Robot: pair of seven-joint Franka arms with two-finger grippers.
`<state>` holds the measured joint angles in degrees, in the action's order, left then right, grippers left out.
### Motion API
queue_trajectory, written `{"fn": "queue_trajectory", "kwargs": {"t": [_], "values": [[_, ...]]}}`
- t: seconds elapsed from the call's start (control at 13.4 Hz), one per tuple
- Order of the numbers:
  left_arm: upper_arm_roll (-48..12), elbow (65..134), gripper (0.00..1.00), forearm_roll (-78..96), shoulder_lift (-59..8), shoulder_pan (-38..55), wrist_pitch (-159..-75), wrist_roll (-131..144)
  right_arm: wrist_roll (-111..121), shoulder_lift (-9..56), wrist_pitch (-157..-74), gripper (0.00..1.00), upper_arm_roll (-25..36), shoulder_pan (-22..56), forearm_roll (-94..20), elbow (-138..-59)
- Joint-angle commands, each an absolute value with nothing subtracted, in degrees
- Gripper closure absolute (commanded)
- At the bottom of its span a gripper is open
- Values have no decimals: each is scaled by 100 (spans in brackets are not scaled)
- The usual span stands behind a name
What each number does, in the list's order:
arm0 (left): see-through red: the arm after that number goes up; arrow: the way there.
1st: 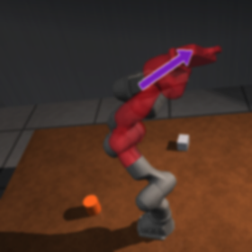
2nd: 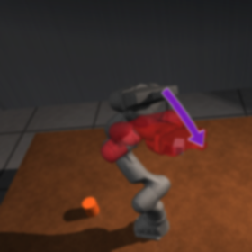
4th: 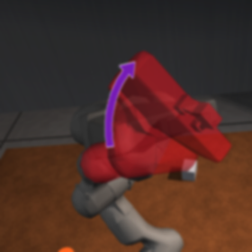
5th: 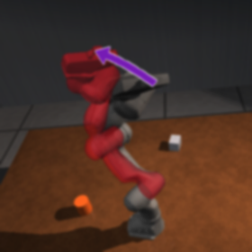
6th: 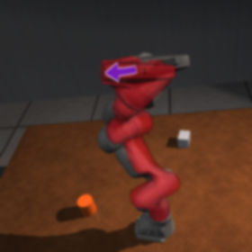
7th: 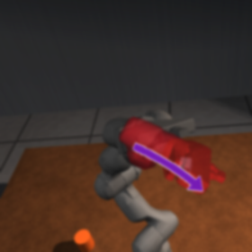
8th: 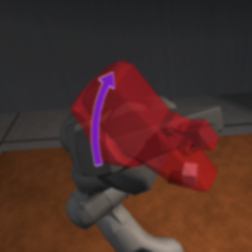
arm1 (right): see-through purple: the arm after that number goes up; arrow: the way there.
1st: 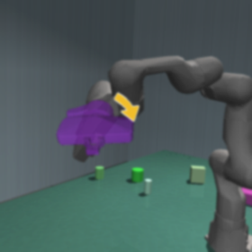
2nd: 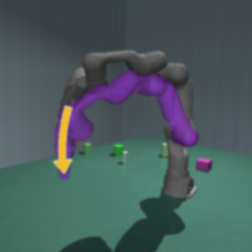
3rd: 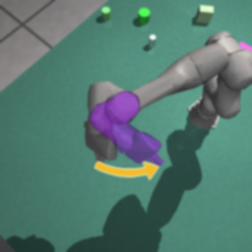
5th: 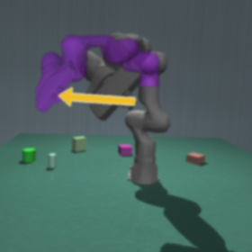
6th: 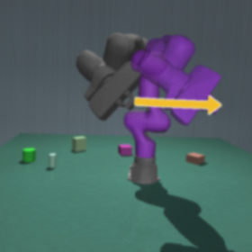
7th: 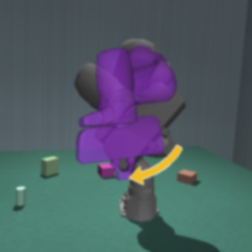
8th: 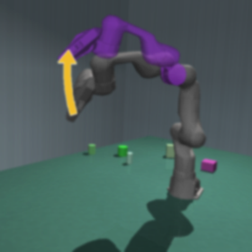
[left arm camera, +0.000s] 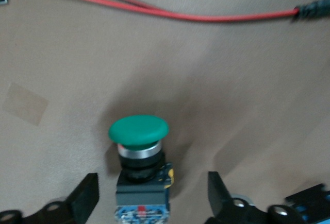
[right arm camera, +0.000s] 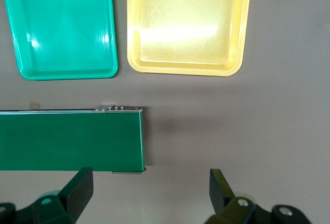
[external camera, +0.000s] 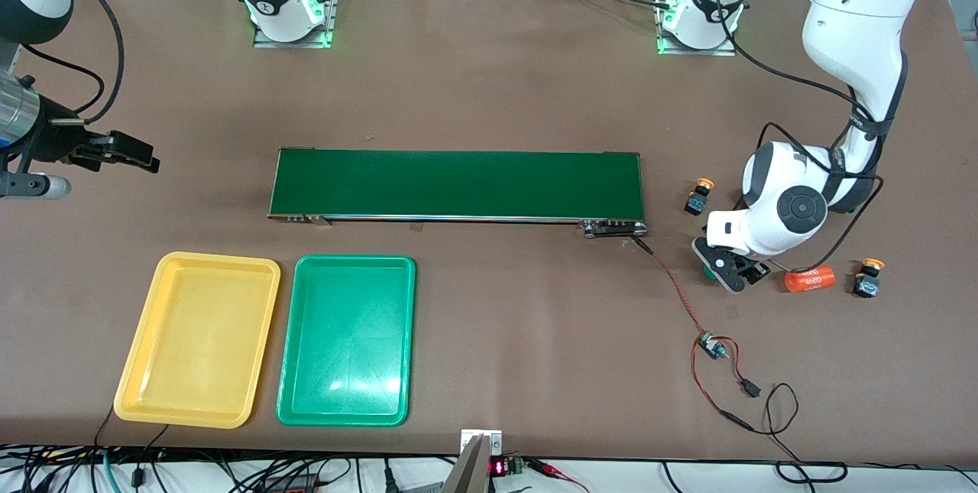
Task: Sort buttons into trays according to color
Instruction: 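Carry the green button with the left gripper onto the conveyor belt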
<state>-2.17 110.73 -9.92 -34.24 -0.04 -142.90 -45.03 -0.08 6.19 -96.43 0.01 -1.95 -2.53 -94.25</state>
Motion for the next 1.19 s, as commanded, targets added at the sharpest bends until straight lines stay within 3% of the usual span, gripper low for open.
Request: {"fn": "queue_trajectory", "kwargs": {"t": [0.0,0.07,0.22,0.37,0.82,1.12], "values": [[-229,11057,59,-1116,-3331,-88,-14326,-4903,-105,659,-9650,0,-9,-193,-352,-9334],[-229,11039,70,-1116,-3322,-97,-14317,-5096,-105,659,-9659,0,-9,-193,-352,-9334],[-237,11048,81,-1108,-3322,-105,-14300,-5133,-105,668,-9659,0,-9,-193,-352,-9334],[-246,11056,82,-1099,-3104,-97,-14030,-5124,-105,659,-9650,0,-9,-193,-352,-9334],[-1202,10469,77,-668,-2356,-79,-10972,-3293,-105,677,-9650,0,-9,-211,-352,-9334],[-1880,10450,78,-72,-2312,-79,-10503,-901,-105,694,-9650,0,-9,-211,-352,-9334]]}}
